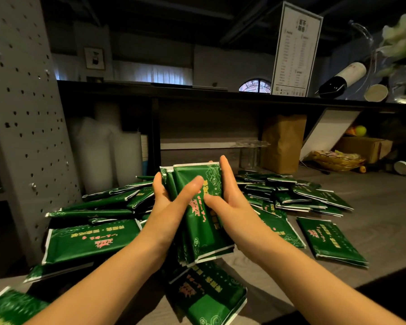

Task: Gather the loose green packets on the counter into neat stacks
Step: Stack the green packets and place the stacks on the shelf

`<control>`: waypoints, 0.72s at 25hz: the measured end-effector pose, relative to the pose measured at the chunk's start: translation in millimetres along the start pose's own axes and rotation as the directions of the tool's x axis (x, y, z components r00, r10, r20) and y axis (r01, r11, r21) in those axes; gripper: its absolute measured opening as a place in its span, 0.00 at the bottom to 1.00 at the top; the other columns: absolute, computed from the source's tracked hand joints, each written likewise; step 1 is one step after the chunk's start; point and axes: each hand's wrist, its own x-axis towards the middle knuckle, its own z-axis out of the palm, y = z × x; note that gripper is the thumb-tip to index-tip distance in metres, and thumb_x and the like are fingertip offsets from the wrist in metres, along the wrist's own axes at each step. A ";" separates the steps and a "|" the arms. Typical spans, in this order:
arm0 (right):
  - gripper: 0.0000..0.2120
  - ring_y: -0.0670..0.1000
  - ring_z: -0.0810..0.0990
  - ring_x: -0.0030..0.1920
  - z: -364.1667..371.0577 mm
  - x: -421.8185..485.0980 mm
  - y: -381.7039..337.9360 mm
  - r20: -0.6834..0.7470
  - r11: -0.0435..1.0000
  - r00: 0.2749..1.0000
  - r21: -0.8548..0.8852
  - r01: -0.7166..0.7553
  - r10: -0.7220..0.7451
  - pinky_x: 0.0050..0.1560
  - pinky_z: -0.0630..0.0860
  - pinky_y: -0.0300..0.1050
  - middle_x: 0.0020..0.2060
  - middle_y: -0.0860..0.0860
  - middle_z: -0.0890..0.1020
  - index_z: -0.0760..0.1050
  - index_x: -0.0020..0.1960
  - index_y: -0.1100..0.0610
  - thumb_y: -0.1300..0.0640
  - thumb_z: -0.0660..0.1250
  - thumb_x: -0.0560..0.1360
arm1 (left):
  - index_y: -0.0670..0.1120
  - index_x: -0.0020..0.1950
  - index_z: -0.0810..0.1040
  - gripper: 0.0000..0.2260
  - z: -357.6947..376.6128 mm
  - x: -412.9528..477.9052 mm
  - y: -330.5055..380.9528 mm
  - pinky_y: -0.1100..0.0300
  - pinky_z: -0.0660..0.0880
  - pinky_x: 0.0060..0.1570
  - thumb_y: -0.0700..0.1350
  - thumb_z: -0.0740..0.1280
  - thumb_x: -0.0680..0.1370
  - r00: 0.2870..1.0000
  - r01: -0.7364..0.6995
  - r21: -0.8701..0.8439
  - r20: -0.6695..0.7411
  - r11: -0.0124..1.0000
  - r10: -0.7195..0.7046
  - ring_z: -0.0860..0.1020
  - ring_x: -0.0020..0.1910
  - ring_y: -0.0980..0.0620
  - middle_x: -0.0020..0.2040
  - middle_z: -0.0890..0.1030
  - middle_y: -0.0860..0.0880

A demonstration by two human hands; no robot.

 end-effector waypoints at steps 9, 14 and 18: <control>0.38 0.50 0.80 0.58 -27.5 6.9 5.0 0.106 0.978 0.992 0.188 -0.086 0.067 0.57 0.78 0.49 0.64 0.47 0.76 0.51 0.75 0.40 0.51 0.69 0.73 | 0.60 0.74 0.48 0.47 9.1 8.0 35.3 0.54 0.77 0.54 0.47 0.76 0.66 0.995 -0.092 0.257 0.067 0.962 0.077 0.79 0.52 0.53 0.57 0.74 0.56; 0.31 0.53 0.83 0.52 -47.9 8.9 -2.5 0.101 0.977 0.994 0.205 -0.051 0.031 0.45 0.80 0.44 0.55 0.52 0.83 0.64 0.69 0.48 0.56 0.69 0.68 | 0.52 0.68 0.58 0.38 23.5 15.5 48.6 0.53 0.79 0.48 0.50 0.72 0.61 0.985 -0.075 0.307 0.171 0.949 0.022 0.82 0.49 0.50 0.56 0.77 0.50; 0.45 0.56 0.83 0.53 -63.1 2.5 -11.1 0.090 0.985 0.994 0.158 -0.069 0.056 0.48 0.81 0.50 0.60 0.54 0.79 0.57 0.73 0.42 0.53 0.76 0.63 | 0.49 0.65 0.62 0.34 33.2 7.5 53.2 0.55 0.80 0.46 0.51 0.72 0.63 0.972 -0.073 0.297 0.236 0.952 0.001 0.83 0.47 0.51 0.56 0.78 0.47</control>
